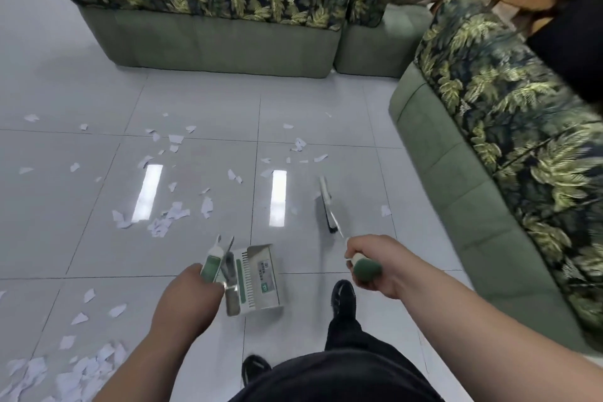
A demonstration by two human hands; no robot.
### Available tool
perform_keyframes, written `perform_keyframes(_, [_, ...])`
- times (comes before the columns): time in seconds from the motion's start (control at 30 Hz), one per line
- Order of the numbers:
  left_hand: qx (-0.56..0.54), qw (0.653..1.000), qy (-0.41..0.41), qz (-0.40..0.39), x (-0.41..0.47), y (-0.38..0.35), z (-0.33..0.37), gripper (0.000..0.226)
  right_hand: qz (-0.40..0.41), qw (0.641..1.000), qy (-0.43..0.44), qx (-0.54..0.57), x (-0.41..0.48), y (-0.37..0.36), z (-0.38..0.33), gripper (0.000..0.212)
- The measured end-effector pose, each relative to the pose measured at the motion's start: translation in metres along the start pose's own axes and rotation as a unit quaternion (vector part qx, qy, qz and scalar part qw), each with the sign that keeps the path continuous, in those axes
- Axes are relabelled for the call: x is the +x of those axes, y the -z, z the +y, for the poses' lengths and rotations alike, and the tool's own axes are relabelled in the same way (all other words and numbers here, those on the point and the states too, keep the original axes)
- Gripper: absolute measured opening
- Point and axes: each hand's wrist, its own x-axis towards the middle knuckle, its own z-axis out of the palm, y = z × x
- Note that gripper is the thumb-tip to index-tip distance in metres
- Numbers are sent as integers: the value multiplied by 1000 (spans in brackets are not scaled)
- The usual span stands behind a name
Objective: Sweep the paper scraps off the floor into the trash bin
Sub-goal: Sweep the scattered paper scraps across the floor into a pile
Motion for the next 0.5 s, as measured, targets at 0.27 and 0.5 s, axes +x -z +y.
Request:
perform_keyframes(0.27, [23,999,-34,10,30,-34,85,14,114,979,-63,157,53,118,-45,20])
perform_keyframes(0.5, [11,1000,1,21,52,-70,149,10,114,982,-89,123,133,184,-90,37])
